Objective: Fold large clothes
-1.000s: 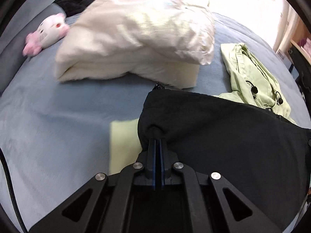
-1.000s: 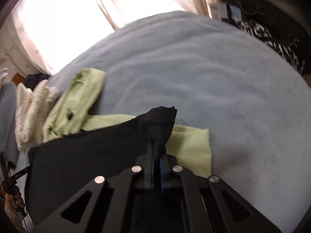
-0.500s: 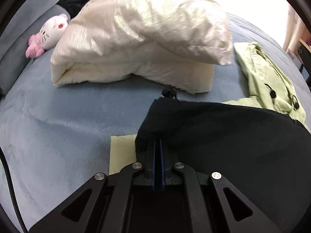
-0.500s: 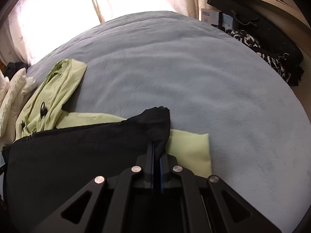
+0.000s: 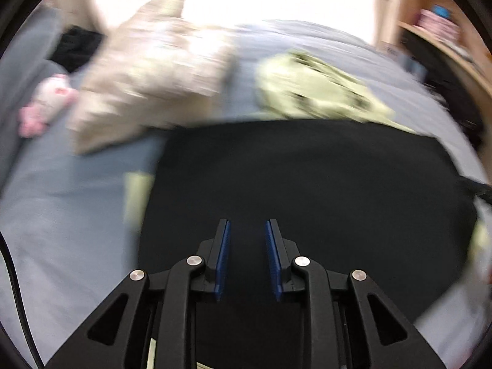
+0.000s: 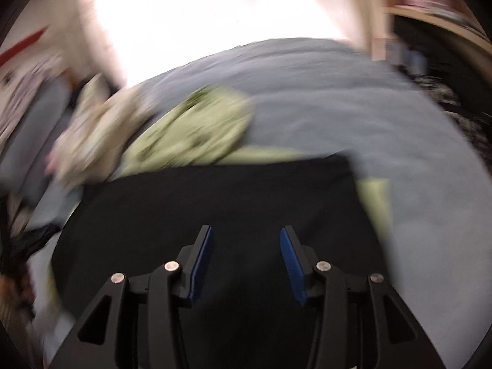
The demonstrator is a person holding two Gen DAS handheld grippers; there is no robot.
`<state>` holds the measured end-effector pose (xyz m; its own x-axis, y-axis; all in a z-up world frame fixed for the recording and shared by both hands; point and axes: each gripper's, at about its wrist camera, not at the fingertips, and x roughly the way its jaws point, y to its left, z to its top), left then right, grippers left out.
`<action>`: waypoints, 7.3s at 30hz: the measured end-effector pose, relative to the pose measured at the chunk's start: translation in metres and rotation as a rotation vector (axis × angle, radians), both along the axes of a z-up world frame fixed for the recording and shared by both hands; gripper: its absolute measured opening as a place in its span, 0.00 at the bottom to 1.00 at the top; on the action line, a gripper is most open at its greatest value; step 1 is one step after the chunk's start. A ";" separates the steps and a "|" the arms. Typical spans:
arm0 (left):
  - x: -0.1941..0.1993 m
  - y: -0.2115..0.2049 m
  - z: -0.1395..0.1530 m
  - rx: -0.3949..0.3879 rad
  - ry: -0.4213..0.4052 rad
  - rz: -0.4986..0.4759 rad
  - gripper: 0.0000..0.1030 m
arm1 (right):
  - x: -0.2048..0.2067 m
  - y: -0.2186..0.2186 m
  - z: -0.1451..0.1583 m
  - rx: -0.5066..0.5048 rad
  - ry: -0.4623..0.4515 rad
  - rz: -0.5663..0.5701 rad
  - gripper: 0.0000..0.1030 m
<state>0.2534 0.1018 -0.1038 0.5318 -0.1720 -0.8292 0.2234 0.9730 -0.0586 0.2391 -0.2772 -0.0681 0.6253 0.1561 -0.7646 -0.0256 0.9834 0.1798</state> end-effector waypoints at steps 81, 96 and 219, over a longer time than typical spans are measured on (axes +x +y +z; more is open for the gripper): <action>-0.096 0.021 -0.038 0.092 0.034 0.243 0.22 | -0.088 -0.055 -0.050 -0.060 0.236 -0.274 0.45; -0.087 0.022 -0.015 0.100 0.114 0.161 0.31 | -0.077 -0.049 -0.047 -0.103 0.344 -0.246 0.48; -0.038 -0.051 -0.011 -0.240 0.115 0.058 0.17 | -0.040 0.058 -0.064 0.384 0.301 -0.116 0.23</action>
